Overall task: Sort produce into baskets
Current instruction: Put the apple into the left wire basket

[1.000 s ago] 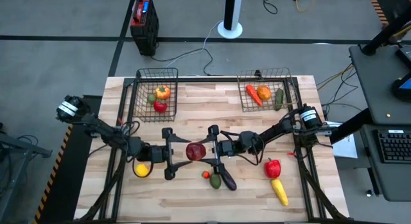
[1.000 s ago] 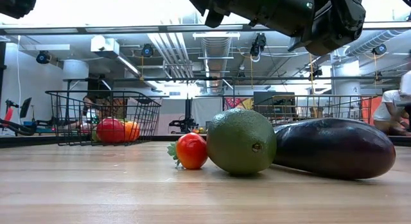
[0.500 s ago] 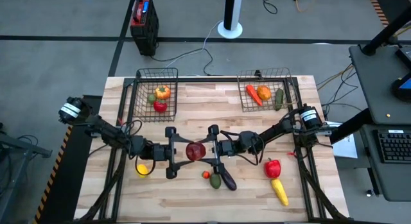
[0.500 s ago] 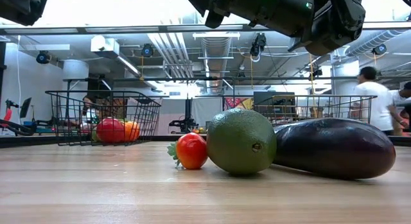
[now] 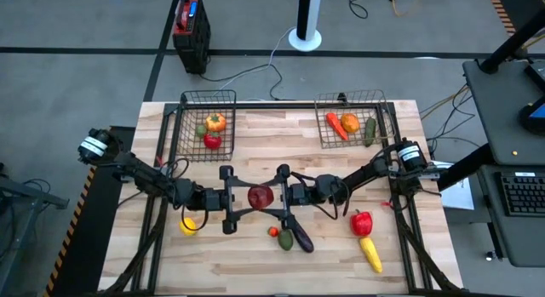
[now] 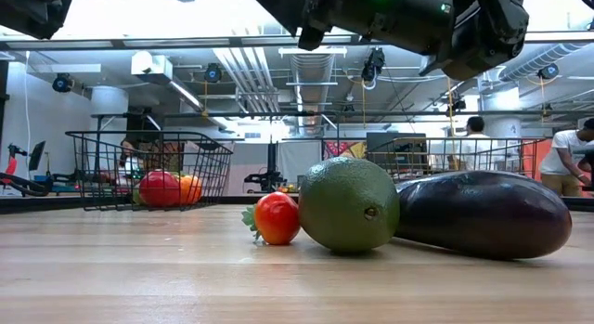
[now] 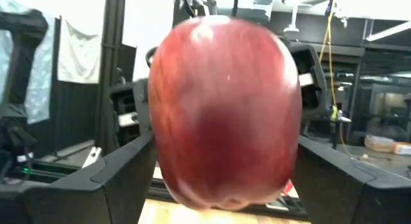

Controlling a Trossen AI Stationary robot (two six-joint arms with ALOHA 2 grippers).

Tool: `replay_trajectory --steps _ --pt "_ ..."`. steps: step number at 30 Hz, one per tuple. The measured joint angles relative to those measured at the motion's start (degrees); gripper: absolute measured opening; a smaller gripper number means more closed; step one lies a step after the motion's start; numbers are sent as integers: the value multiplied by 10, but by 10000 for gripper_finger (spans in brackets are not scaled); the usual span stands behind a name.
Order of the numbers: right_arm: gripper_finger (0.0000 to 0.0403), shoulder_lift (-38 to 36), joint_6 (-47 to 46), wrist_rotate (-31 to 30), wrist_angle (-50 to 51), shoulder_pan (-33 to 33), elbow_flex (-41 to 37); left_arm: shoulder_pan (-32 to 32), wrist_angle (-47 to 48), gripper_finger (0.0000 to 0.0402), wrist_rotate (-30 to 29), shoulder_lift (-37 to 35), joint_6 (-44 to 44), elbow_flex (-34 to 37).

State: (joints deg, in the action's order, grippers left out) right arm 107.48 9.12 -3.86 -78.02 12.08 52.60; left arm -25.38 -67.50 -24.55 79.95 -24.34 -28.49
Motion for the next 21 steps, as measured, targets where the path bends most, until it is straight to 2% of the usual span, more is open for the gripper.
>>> replay_trajectory --steps 7,12,16,21 --pt "333 -1 18 -1 3 0 0 -1 0 260 -23 -12 0 0" --pt "327 -14 35 -48 46 0 0 -1 30 259 -71 -43 0 0" --pt "327 -44 33 -116 117 0 0 -1 94 259 -122 -82 16 -1" --pt "325 -88 13 -168 229 0 0 0 277 259 -232 -140 46 -36"
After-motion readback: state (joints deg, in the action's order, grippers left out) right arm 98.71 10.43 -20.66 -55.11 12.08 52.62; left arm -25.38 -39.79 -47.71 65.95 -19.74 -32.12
